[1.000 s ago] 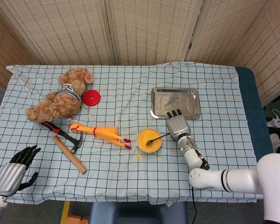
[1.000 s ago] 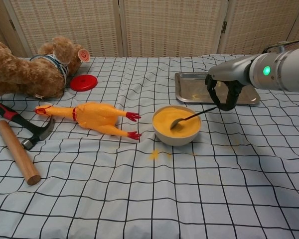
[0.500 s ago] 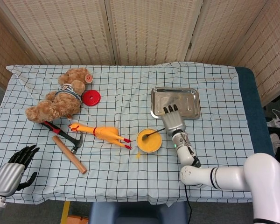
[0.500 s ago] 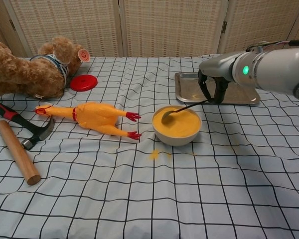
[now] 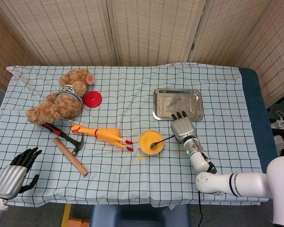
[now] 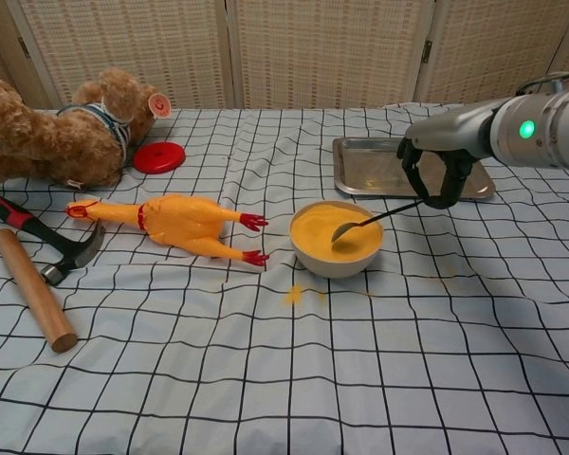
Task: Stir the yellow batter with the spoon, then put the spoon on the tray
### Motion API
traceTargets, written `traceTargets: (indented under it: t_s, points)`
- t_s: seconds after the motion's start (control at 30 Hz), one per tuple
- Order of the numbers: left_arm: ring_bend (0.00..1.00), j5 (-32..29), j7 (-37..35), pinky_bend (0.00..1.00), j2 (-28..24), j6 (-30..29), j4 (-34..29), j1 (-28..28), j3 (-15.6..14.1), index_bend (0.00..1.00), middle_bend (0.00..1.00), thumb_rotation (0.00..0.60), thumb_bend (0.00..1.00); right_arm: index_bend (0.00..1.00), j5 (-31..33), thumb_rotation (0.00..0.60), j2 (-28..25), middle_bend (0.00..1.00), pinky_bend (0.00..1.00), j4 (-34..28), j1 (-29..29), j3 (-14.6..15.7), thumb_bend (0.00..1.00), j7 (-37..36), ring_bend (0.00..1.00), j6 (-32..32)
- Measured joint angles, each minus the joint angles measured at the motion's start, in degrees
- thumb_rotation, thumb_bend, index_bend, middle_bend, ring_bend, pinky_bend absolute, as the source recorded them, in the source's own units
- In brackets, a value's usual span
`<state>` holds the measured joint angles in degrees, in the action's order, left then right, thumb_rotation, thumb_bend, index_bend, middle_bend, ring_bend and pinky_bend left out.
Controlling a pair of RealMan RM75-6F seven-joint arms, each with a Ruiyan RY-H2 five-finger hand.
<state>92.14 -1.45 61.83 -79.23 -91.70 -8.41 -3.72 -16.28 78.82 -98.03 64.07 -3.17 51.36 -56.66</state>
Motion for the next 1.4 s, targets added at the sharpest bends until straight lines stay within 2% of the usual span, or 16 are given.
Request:
traceTargets:
  t_s: [0.27,0.6,0.93,1.2,1.4]
  points:
    - [0.0,-0.24,-0.77,0.14,-0.23,0.16,0.15,-0.11,0.13,0.0,0.0,0.6,0.44,0.93,1.71,0.6,2.79,0.08,0.0,3.0,1.32,0.27,0.62,1.15,0.0,0.35]
    - [0.0,-0.27,-1.66,0.14,-0.57,-0.05,0.3,-0.06,0.18,0.0,0.0,0.6,0.44,0.93,3.29,0.6,8.49,0.08,0.0,9.56,3.33,-1.44,0.62,3.37,0.0,-2.36]
    - [0.0,-0.1,-1.4,0.14,-0.49,0.13,0.17,-0.06,0.03,0.0,0.0,0.6,0.44,0.93,-0.68,0.6,6.19,0.08,0.0,6.65,1.49,-2.54,0.62,0.55,0.0,-2.88]
    - [0.0,-0.26,-1.56,0.14,-0.44,0.43,0.32,-0.28,0.14,0.0,0.0,0.6,0.44,0.93,0.45,0.6,7.63,0.08,0.0,9.67,1.95,-3.37,0.62,0.95,0.0,-1.4]
    - [0.0,-0.21,-1.73,0.14,-0.49,0.24,0.36,-0.24,0.17,0.0,0.0,0.6,0.44,0.94,1.92,0.6,8.94,0.08,0.0,10.91,2.55,-2.58,0.62,2.97,0.0,0.03]
